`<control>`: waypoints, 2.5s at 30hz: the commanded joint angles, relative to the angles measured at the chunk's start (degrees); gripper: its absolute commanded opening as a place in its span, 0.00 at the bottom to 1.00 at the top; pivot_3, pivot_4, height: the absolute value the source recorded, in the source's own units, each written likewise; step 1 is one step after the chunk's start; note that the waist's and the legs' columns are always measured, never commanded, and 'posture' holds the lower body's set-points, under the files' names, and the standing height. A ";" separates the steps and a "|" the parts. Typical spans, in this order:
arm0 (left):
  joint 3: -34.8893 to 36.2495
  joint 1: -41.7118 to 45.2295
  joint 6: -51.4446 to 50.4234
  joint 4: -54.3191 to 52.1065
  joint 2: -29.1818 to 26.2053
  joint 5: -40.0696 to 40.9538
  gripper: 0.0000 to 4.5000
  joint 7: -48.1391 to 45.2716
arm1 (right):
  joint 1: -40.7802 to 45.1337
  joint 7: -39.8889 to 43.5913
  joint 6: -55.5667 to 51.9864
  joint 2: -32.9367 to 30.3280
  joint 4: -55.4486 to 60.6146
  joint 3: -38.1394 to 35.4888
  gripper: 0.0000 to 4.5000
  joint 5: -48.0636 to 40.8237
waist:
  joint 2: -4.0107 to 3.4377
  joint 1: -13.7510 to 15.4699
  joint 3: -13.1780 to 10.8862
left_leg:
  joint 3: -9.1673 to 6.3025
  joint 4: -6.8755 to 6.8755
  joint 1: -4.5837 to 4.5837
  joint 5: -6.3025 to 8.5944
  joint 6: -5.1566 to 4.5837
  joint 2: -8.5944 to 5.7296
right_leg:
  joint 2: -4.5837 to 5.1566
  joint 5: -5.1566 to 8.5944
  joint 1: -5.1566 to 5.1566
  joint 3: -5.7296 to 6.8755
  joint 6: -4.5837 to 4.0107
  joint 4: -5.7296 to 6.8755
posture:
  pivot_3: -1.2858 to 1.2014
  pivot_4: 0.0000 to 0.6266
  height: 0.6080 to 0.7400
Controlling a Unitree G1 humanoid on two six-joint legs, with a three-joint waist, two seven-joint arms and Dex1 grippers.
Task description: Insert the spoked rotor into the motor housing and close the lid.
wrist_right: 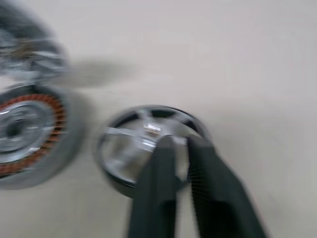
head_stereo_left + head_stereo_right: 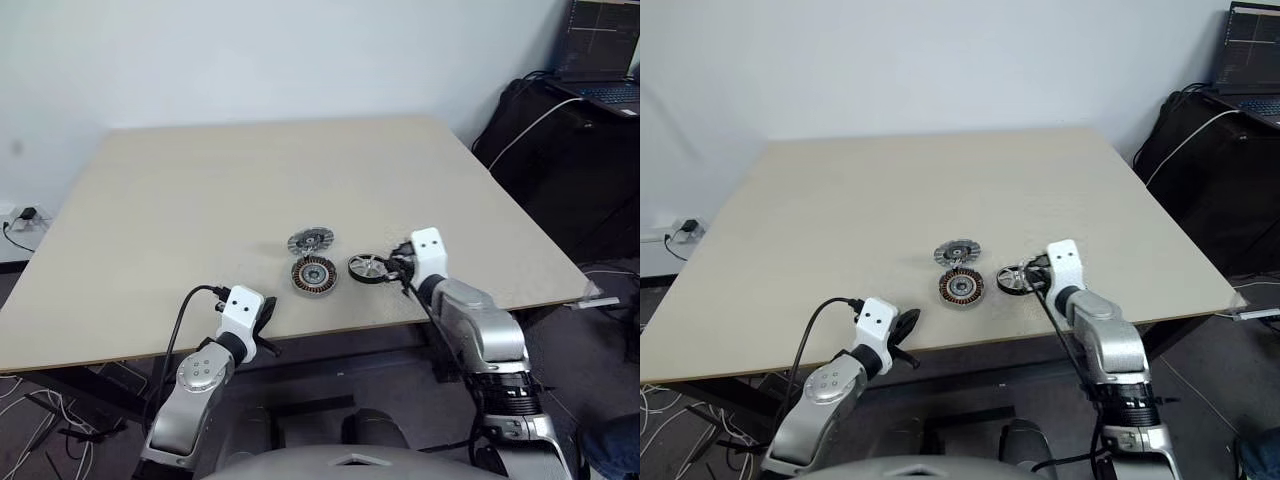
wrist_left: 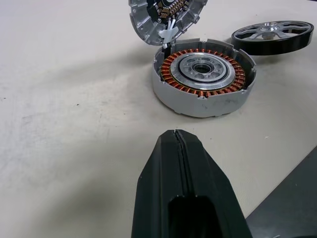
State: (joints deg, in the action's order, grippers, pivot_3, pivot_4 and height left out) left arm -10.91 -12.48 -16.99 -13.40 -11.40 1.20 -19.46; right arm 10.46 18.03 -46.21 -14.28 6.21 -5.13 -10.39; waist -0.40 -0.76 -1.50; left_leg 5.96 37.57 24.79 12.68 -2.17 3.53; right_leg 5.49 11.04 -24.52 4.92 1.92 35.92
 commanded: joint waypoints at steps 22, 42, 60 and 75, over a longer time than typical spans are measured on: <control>-0.07 0.82 0.71 -0.67 0.13 0.57 0.00 -0.51 | 11.57 -20.44 -22.13 18.77 -2.43 -30.74 1.00 -24.38 | -0.55 -0.03 -0.23 | -0.02 -0.04 0.04 0.00 0.00 -0.01 | 0.00 0.00 -0.02 0.00 0.00 -0.03 | 0.52 0.00 1.00; 0.03 1.15 1.32 -0.30 0.17 0.19 0.00 -0.12 | 12.17 -26.68 -21.95 22.27 -8.53 -37.07 0.96 -33.76 | -0.68 -0.65 -0.28 | -0.04 -0.05 0.04 0.00 -0.01 -0.01 | 0.00 0.00 -0.01 0.00 0.00 -0.03 | 0.52 0.00 1.00; -0.13 1.20 1.12 0.04 -0.06 0.02 0.00 0.08 | 10.30 -32.96 -20.60 20.65 -8.67 -37.81 0.09 -44.22 | -0.82 -0.82 -0.23 | -0.08 -0.14 0.00 0.00 -0.01 -0.03 | 0.03 0.00 0.02 0.02 0.00 -0.09 | 0.52 0.00 1.00; -0.18 0.53 0.74 -0.40 -0.23 0.13 0.00 0.16 | 1.34 -25.06 -27.23 16.62 -0.58 -31.57 0.09 -61.06 | -0.88 -1.02 -0.27 | -0.10 -0.30 0.01 0.00 -0.01 -0.04 | -0.01 0.06 -0.03 0.01 -0.04 -0.18 | 0.52 0.00 1.00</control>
State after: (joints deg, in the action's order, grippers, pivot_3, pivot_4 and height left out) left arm -11.20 -12.19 -16.97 -12.76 -11.51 1.11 -19.34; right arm 11.63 -9.02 -73.15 2.22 3.06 -38.39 -67.94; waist -1.28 -1.78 -1.77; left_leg 5.86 37.28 24.80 12.68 -2.19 3.50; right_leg 5.48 11.09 -24.54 4.93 1.88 35.74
